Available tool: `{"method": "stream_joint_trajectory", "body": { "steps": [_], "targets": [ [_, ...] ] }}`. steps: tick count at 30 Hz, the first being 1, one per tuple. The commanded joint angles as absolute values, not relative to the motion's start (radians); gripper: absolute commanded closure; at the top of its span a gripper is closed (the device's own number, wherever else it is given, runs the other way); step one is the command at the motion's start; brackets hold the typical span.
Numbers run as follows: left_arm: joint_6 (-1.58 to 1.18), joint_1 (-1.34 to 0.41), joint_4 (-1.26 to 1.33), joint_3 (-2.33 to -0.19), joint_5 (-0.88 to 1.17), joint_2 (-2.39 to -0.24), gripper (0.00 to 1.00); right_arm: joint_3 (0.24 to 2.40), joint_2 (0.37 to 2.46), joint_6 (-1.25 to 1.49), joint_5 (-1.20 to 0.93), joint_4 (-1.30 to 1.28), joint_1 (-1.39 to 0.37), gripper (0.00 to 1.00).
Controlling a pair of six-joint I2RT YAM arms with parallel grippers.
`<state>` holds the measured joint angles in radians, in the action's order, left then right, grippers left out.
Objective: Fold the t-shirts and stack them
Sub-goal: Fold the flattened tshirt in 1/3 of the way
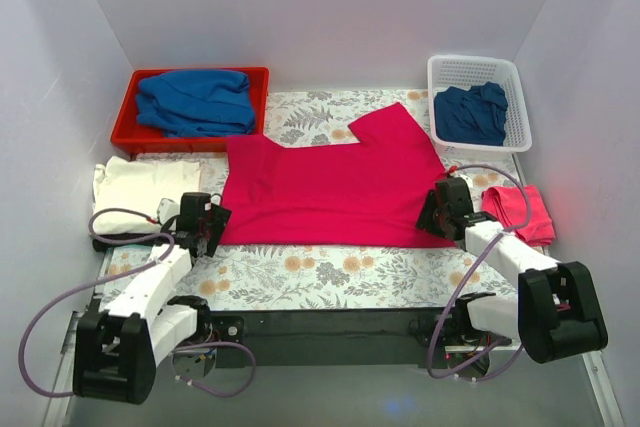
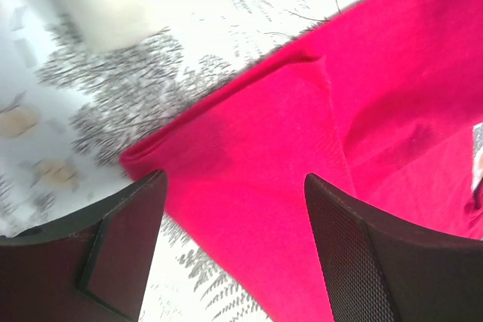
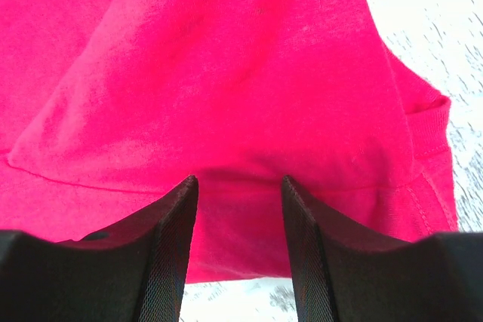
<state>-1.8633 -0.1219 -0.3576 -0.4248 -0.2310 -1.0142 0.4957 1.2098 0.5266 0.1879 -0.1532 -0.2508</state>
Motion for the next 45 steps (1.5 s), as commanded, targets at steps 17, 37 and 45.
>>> {"method": "stream_joint_trajectory", "body": {
  "steps": [17, 37, 45],
  "targets": [
    [-1.773, -0.123, -0.445, -0.488, -0.2, -0.886, 0.28, 0.442, 1.077, 0.563, 0.225, -0.348, -0.245, 0.45],
    [-1.736, -0.156, -0.368, -0.512, -0.213, -1.22, 0.27, 0.456, 1.075, 0.558, 0.229, -0.342, -0.245, 0.45],
    [-1.81, -0.166, -0.561, -0.465, -0.278, -1.06, 0.28, 0.448, 1.043, 0.563, 0.203, -0.353, -0.245, 0.45]
  ]
}}
